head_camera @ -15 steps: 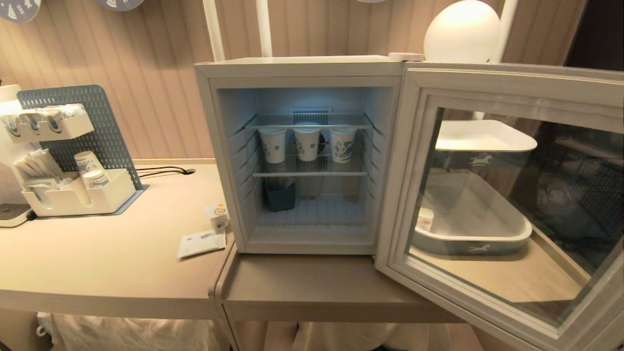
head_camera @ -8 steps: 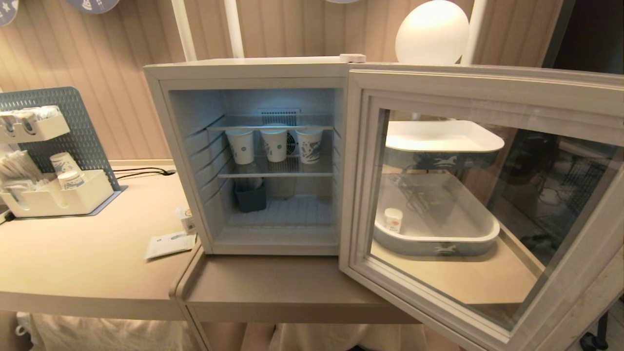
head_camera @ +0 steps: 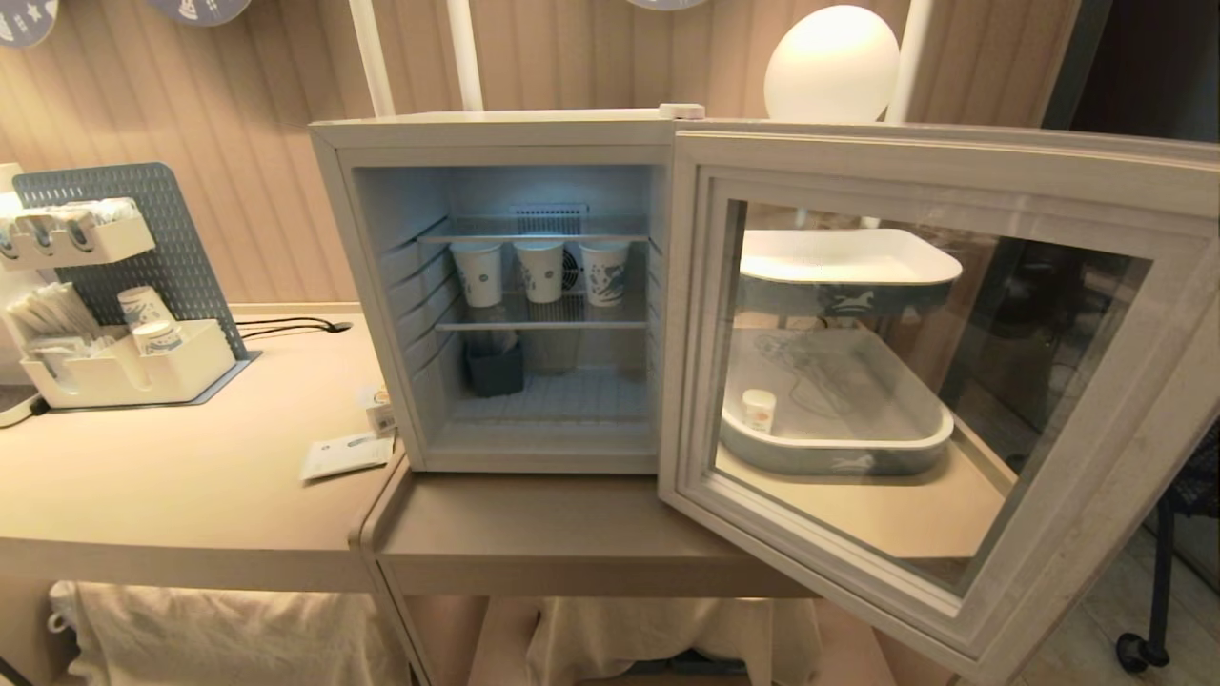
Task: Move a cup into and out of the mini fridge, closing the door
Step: Close the freezer door
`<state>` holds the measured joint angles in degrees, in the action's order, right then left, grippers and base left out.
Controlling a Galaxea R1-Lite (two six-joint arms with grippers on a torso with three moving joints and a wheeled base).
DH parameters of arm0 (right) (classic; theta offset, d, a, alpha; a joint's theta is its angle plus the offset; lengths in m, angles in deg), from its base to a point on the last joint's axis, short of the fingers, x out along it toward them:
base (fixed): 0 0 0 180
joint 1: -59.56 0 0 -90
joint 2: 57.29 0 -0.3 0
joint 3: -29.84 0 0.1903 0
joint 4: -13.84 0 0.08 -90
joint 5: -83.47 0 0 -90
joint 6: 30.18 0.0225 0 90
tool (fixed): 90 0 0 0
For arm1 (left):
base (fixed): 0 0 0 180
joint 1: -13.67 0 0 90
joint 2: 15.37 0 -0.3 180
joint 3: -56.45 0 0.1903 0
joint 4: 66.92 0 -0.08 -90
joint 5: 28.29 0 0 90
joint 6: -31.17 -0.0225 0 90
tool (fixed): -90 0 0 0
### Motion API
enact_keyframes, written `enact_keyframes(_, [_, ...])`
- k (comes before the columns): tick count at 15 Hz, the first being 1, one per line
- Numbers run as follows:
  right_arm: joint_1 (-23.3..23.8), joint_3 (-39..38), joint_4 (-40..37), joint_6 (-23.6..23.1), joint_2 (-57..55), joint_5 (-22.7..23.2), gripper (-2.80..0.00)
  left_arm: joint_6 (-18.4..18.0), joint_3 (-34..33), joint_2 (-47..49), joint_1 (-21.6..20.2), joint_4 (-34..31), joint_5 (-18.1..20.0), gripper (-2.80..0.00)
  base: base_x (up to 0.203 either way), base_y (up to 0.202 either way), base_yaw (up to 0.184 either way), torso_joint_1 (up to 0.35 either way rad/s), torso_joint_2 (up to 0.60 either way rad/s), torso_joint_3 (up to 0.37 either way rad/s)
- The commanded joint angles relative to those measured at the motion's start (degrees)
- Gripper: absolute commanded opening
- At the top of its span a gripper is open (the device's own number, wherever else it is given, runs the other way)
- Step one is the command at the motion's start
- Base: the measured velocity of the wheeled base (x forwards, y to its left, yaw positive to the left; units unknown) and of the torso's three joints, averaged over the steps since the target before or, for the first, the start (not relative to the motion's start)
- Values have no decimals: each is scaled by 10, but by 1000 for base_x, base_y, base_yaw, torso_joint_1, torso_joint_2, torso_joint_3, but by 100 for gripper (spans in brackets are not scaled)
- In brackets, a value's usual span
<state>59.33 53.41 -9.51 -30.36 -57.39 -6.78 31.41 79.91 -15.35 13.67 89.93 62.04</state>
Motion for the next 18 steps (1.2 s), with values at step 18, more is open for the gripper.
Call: enact_keyframes(18, [340,592,-8,235,-801,287,-280,1,-1,-1,0,1,0,-280,-5,0,0,0,0,0])
